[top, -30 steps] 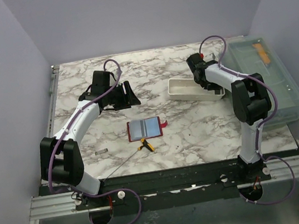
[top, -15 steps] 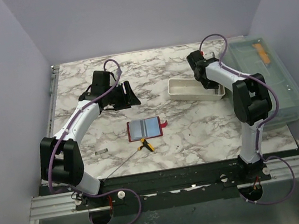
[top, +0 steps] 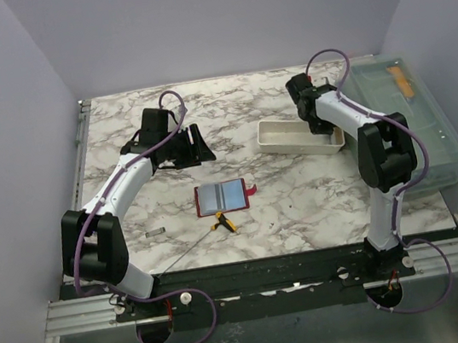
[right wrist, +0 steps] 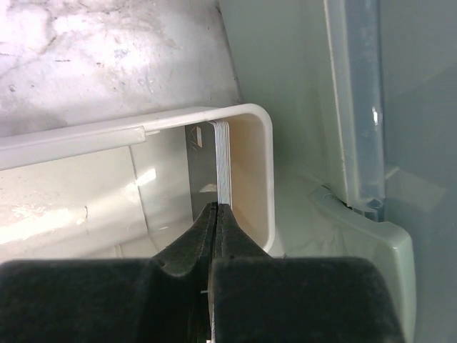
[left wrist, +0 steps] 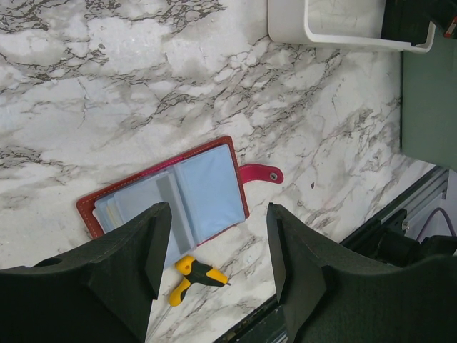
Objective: Put the credit cards into the card holder
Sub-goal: Pick up the credit card from the storage box.
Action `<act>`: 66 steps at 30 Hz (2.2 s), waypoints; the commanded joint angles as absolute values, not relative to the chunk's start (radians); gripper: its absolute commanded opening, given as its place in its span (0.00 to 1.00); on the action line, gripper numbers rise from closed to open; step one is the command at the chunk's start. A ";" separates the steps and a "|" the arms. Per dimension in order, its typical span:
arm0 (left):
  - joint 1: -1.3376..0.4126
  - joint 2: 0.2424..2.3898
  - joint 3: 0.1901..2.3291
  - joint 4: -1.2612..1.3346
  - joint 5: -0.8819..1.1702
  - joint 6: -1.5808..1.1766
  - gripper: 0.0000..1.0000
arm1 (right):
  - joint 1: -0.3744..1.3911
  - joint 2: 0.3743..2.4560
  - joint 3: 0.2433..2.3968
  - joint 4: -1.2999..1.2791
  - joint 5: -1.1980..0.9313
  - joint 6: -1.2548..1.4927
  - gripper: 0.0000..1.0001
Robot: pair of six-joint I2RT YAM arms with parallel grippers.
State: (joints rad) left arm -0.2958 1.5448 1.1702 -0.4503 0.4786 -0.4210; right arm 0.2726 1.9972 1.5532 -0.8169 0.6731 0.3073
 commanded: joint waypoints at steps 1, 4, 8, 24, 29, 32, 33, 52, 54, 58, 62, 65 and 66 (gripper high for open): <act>-0.291 1.538 1.158 -0.434 0.507 -0.405 0.62 | 0.264 1.948 1.613 -0.876 0.679 0.287 0.00; -0.292 1.542 1.157 -0.435 0.509 -0.404 0.62 | 0.264 1.934 1.625 -0.896 0.641 0.287 0.00; -0.291 1.548 1.157 -0.434 0.517 -0.404 0.62 | 0.259 1.915 1.609 -0.866 0.577 0.279 0.00; -0.291 1.559 1.157 -0.435 0.533 -0.405 0.62 | 0.181 1.904 1.506 -0.709 0.359 0.296 0.00; -0.291 1.562 1.156 -0.435 0.537 -0.403 0.62 | 0.155 1.907 1.493 -0.689 0.309 0.318 0.00; -0.291 1.564 1.155 -0.434 0.538 -0.404 0.62 | 0.140 1.914 1.475 -0.670 0.278 0.330 0.00; -0.292 1.565 1.155 -0.435 0.539 -0.404 0.62 | 0.135 1.918 1.470 -0.663 0.275 0.331 0.00; -0.292 1.584 1.166 -0.425 0.601 -0.426 0.63 | 0.130 1.757 1.532 -0.733 0.186 0.281 0.00; -0.291 1.590 1.175 -0.408 0.652 -0.456 0.63 | 0.130 1.704 1.525 -0.728 0.120 0.267 0.00; -0.292 1.584 1.173 -0.293 0.799 -0.591 0.63 | 0.132 1.590 1.426 -0.584 -0.257 0.250 0.00; -0.291 1.545 1.104 -0.006 0.929 -0.809 0.64 | 0.165 1.482 1.250 -0.302 -0.599 0.392 0.00; -0.291 1.499 0.984 0.355 0.961 -1.033 0.66 | 0.215 1.421 1.083 0.054 -0.746 0.614 0.00; -0.291 1.489 0.949 0.461 0.962 -1.094 0.68 | 0.247 1.412 1.038 0.176 -0.772 0.692 0.00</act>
State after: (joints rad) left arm -0.2955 1.5558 1.0702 -0.0425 0.8410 -0.7696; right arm 0.1722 1.4410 1.2026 -0.2928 -0.4442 0.4095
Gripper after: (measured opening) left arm 0.655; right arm 0.005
